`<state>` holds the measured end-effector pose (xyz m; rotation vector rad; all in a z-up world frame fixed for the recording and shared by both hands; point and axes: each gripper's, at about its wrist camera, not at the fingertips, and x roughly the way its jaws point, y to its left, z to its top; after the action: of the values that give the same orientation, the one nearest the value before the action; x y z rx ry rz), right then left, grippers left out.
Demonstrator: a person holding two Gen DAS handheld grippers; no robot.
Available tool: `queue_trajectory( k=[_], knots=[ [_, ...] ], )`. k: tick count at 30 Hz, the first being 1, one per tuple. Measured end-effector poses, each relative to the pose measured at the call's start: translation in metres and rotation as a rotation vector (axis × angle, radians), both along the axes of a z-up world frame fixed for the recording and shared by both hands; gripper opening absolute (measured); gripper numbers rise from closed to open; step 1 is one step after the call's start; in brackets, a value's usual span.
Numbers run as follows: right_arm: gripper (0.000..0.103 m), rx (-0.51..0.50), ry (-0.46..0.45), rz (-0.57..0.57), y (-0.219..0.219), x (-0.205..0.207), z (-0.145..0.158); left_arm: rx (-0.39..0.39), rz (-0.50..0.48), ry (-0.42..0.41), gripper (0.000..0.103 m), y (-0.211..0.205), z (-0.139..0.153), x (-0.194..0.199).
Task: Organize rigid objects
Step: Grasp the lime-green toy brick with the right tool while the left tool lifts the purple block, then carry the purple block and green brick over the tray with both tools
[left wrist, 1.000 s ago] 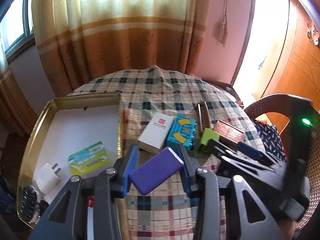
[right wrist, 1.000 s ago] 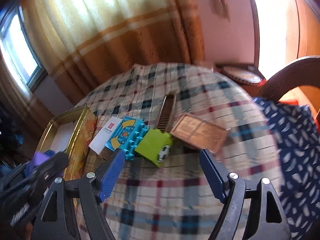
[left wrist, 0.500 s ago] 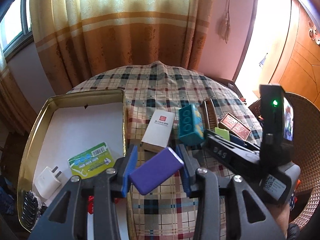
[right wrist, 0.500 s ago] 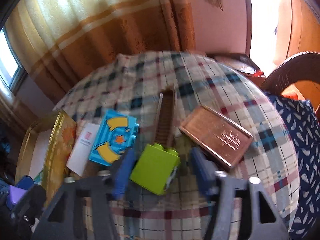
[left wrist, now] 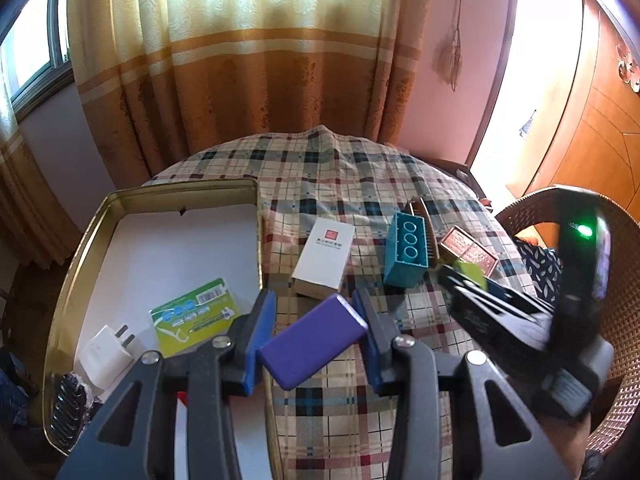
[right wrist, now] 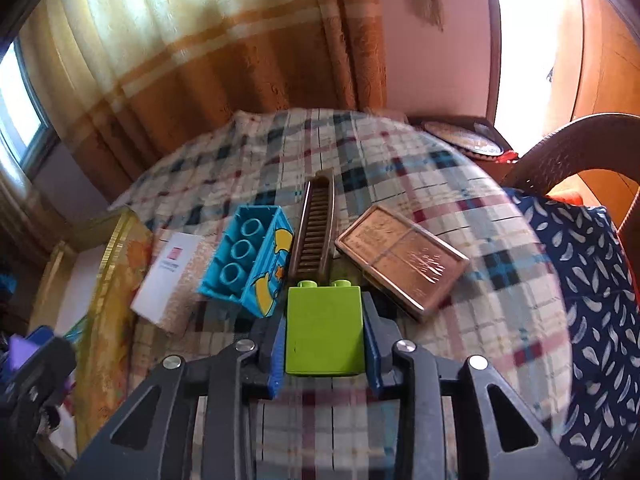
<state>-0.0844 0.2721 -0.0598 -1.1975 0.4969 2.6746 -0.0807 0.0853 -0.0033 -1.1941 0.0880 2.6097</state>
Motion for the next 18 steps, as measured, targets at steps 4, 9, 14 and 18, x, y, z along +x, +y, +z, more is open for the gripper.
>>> queue_trajectory(
  k=[4, 9, 14, 18],
  knots=[
    [0.034, -0.026, 0.03, -0.012, 0.002, 0.023, 0.01, 0.002, 0.005, 0.007, 0.039, -0.004, 0.004, 0.006],
    [0.034, -0.016, 0.089, 0.008, -0.009, 0.047, 0.032, -0.006, 0.011, 0.013, 0.039, -0.008, 0.008, 0.015],
    [0.034, 0.003, 0.133, 0.04, -0.025, 0.063, 0.052, -0.024, 0.017, 0.037, 0.039, -0.012, 0.014, 0.025],
    [0.034, 0.006, 0.153, 0.065, -0.036, 0.071, 0.063, -0.032, 0.026, 0.052, 0.039, -0.019, 0.018, 0.031]
  ],
)
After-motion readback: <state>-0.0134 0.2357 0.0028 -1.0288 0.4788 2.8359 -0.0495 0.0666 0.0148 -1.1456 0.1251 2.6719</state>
